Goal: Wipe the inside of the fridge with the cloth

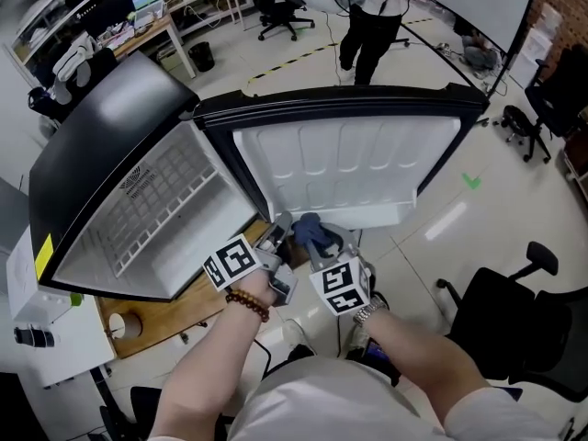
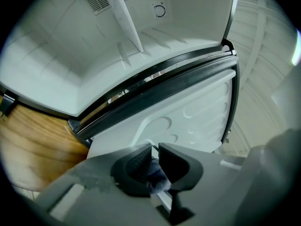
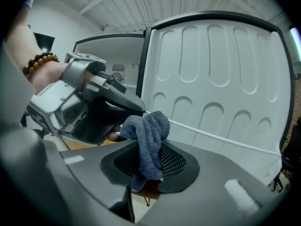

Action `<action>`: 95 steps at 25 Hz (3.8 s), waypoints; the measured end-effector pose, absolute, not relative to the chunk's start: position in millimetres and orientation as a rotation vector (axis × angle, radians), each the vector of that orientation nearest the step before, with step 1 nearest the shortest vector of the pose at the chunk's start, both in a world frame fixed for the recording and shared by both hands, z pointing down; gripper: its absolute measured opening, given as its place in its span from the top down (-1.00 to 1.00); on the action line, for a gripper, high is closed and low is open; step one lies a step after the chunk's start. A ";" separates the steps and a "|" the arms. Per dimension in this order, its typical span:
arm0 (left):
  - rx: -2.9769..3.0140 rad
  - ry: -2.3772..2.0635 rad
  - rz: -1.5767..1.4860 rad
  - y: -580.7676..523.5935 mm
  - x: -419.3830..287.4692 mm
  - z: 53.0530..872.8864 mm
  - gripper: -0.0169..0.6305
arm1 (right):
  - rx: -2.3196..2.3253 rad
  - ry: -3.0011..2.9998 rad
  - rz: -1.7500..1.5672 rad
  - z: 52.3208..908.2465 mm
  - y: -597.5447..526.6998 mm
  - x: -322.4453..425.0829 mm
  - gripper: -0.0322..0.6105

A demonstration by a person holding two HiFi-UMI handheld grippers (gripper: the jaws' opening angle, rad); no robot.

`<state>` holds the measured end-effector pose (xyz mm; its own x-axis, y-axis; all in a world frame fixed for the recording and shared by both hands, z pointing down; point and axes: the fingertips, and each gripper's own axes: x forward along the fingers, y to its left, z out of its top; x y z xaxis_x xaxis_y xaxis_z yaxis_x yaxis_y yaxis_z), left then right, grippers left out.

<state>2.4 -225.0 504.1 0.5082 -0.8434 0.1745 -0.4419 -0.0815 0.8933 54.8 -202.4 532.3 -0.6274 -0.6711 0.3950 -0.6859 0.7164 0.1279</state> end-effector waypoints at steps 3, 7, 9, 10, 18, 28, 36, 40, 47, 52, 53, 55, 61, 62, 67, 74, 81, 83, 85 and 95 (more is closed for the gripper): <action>1.709 -1.081 -0.475 -225.0 3.2 503.1 0.80 | 1.036 -2.527 0.033 536.3 -218.0 37.2 0.60; 1.708 -1.077 -0.469 -223.8 3.1 503.3 0.80 | 1.046 -2.575 0.004 538.4 -233.8 22.1 0.60; 1.705 -1.076 -0.471 -223.3 3.1 503.0 0.80 | 1.052 -2.601 -0.016 537.4 -237.8 18.4 0.60; 1.704 -1.075 -0.473 -223.2 3.2 502.7 0.80 | 1.055 -2.612 -0.025 536.6 -239.1 17.1 0.60; 1.717 -1.057 -0.464 -221.2 3.7 502.5 0.81 | 1.098 -2.613 -0.079 536.0 -252.9 9.8 0.60; 1.727 -1.025 -0.512 -223.2 8.9 497.5 0.82 | 1.256 -2.513 -0.023 540.7 -266.6 54.6 0.60; 1.674 -1.053 -0.524 -220.3 5.2 504.8 0.83 | 1.377 -2.433 0.010 540.7 -279.0 109.9 0.60; 1.675 -1.035 -0.556 -221.6 7.6 500.9 0.83 | 1.444 -2.384 0.041 544.0 -285.6 140.4 0.60; 1.670 -1.024 -0.595 -221.6 9.7 497.2 0.83 | 1.523 -2.315 0.068 547.8 -293.0 183.7 0.60; 1.652 -1.077 -0.558 -218.4 2.8 506.0 0.83 | 1.579 -2.269 0.085 547.6 -298.4 208.4 0.60; 1.651 -1.076 -0.561 -218.2 3.2 505.5 0.83 | 1.586 -2.261 0.086 547.4 -298.7 211.8 0.60; 1.650 -1.062 -0.579 -218.6 6.0 502.3 0.83 | 1.599 -2.245 0.091 547.3 -298.9 217.9 0.60; 1.646 -1.064 -0.590 -218.8 6.2 502.0 0.83 | 1.635 -2.197 0.107 547.2 -296.1 233.0 0.60; 1.654 -1.043 -0.610 -220.0 8.8 497.9 0.83 | 1.638 -2.193 0.110 547.3 -294.9 234.1 0.60; 1.651 -1.044 -0.621 -221.4 8.6 497.8 0.84 | 1.656 -2.169 0.129 546.9 -288.1 243.4 0.60; 1.633 -1.043 -0.635 -220.2 8.6 498.6 0.84 | 1.677 -2.140 0.147 545.4 -277.6 260.0 0.60; 1.629 -1.067 -0.639 -213.0 4.1 503.6 0.84 | 1.597 -2.176 0.152 543.1 -245.9 261.6 0.60; 1.639 -1.056 -0.660 -211.0 5.6 500.9 0.84 | 1.552 -2.189 0.151 542.8 -231.4 262.2 0.60; 1.649 -1.051 -0.679 -209.1 6.7 499.3 0.84 | 1.515 -2.197 0.155 542.7 -218.7 263.7 0.60; 1.669 -1.050 -0.684 -193.6 8.9 510.5 0.84 | 1.365 -2.298 0.125 524.0 -179.3 242.2 0.60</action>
<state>8.9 -193.6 510.5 0.4615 -0.8860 0.0459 -0.3162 -0.1159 0.9416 242.2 -179.3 524.0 -0.4007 -0.8085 0.4309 -0.8506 0.5031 0.1530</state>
